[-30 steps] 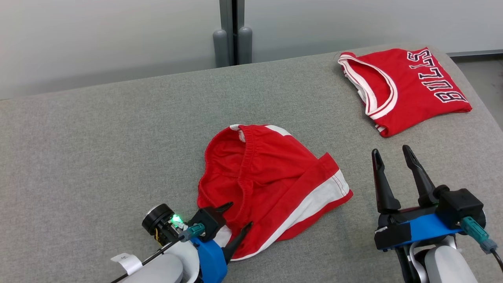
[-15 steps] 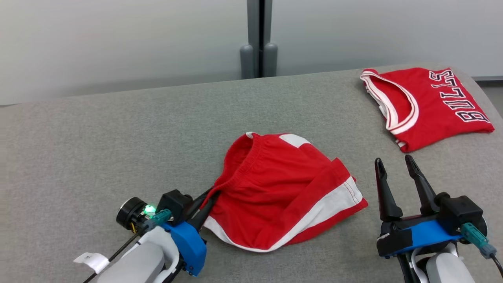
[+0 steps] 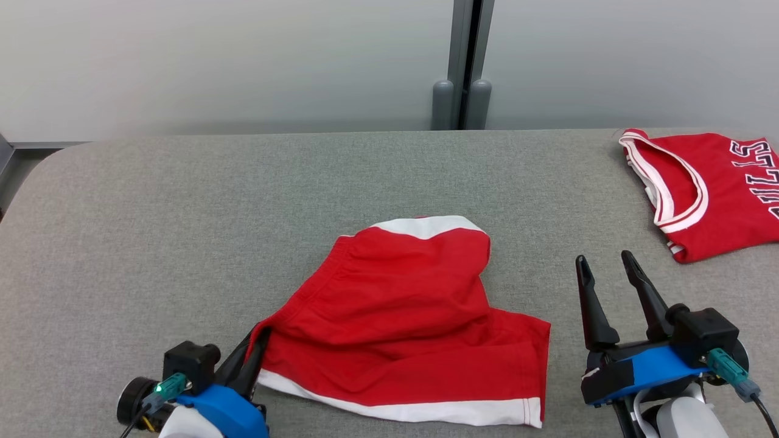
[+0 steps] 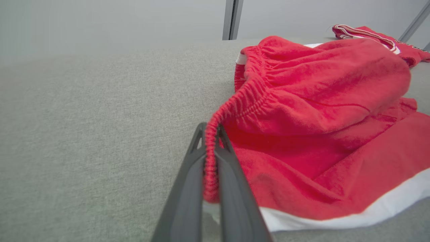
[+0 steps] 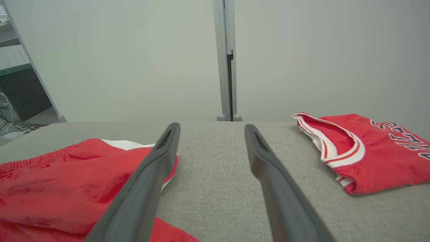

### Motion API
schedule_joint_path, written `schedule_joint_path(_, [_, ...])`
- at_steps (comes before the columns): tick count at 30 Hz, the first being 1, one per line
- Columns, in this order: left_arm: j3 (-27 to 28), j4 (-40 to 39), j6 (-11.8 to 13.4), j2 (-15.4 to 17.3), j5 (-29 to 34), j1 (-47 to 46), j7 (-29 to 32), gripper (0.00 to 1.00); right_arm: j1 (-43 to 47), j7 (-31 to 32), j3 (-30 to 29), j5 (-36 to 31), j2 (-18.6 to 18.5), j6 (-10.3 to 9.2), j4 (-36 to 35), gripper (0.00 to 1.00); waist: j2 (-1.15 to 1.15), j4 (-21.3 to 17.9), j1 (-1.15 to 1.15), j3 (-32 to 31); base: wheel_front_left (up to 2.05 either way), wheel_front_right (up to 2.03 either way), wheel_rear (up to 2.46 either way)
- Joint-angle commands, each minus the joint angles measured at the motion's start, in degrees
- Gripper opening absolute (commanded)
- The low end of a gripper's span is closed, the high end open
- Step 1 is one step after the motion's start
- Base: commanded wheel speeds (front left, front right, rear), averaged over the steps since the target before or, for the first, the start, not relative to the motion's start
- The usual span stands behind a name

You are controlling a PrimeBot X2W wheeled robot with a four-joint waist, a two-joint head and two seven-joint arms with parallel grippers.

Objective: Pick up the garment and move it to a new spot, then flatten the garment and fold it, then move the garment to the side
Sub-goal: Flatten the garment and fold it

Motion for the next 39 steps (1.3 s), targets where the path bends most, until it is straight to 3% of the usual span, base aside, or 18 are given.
schedule_joint_path(1, [1.1,-0.5,0.5,0.6,-0.3,1.4,-0.3,0.0,0.6,-0.1,-0.1,0.1,-0.1,0.01,0.1,1.0,0.0,0.2,0.0,0.0,0.0,0.0,0.0])
schedule_joint_path(8, [5.7,-2.4,1.7,1.1,-0.2,6.6,-0.3,0.0,0.5,-0.1,-0.5,-0.3,-0.1,0.01,1.1,1.0,0.0,0.8,0.0,0.1,0.0,0.0,0.0])
schedule_joint_path(9, [6.3,-2.9,1.6,0.8,0.2,6.9,-0.3,0.26,0.5,-0.1,-0.5,-0.4,-0.1,0.01,1.3,1.0,0.0,0.8,0.0,0.1,0.0,0.0,0.0])
schedule_joint_path(10, [7.0,-3.6,1.9,0.5,1.0,6.8,-0.3,1.0,0.5,-0.1,-0.6,-0.4,-0.1,0.01,1.4,1.0,0.0,0.9,0.0,0.0,0.0,0.0,0.0])
schedule_joint_path(29, [32.5,-19.3,1.9,-7.1,18.5,12.8,-0.3,1.0,0.0,-0.1,-0.9,-0.7,-0.1,0.01,3.0,1.0,0.0,-0.2,0.0,-0.4,0.0,0.0,0.0])
schedule_joint_path(39, [43.2,-20.9,-1.4,-11.7,25.5,16.8,-0.3,1.0,1.0,-0.1,-1.4,-0.4,-0.1,0.01,4.9,1.0,0.0,-0.4,0.0,-0.8,0.0,0.0,0.0])
